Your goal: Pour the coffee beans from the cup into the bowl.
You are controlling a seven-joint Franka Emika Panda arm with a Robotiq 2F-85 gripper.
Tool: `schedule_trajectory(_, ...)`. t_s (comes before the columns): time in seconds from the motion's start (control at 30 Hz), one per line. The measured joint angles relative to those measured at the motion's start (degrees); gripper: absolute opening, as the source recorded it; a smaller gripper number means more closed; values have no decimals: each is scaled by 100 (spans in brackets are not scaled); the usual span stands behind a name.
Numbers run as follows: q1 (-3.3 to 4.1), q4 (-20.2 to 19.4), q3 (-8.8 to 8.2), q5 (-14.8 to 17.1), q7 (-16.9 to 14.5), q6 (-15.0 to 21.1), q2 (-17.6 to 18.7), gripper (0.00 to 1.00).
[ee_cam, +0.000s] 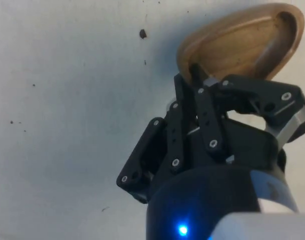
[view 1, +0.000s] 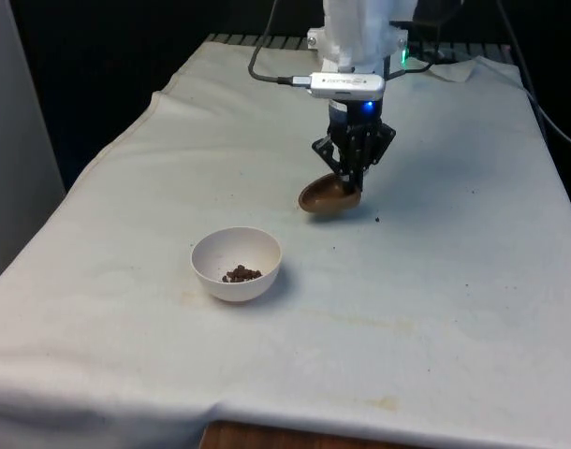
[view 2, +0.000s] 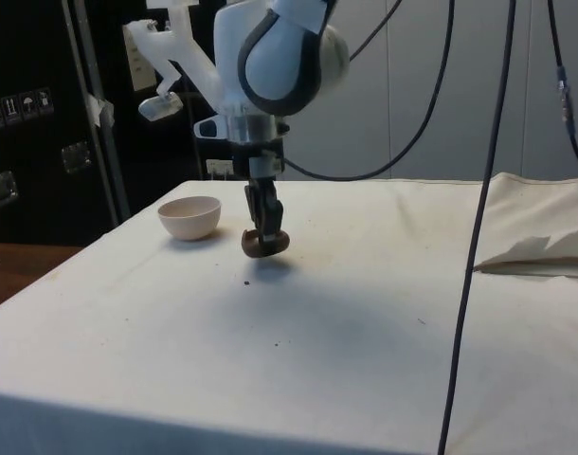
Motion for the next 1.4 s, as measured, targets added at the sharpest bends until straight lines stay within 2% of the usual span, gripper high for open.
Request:
schedule_trajectory(0.3,0,-103,97,-768,722,327,0,0)
schedule_trajectory(0.33,0,-103,97,-768,722,327,0,0)
schedule_trajectory(0.37,0,-132,109,-934,877,395,0,0)
schedule_trajectory(0.5,0,-172,120,-1249,1163,504,0,0)
schedule_trajectory(0.8,0,-189,132,-1341,1249,567,0,0)
schedule_trajectory(0.87,0,-189,132,-1341,1249,567,0,8)
schedule_trajectory(0.9,0,-189,132,-1341,1249,567,0,8)
schedule_trajectory(1.0,0,-189,132,-1341,1249,567,0,23)
schedule_trajectory(1.17,0,-189,132,-1341,1249,567,0,56)
schedule_trajectory(1.23,0,-189,132,-1341,1249,567,0,67)
schedule_trajectory(1.27,0,-189,132,-1341,1249,567,0,67)
schedule_trajectory(1.37,0,-189,132,-1341,1249,567,0,83)
schedule_trajectory(1.4,0,-189,132,-1341,1249,567,0,93)
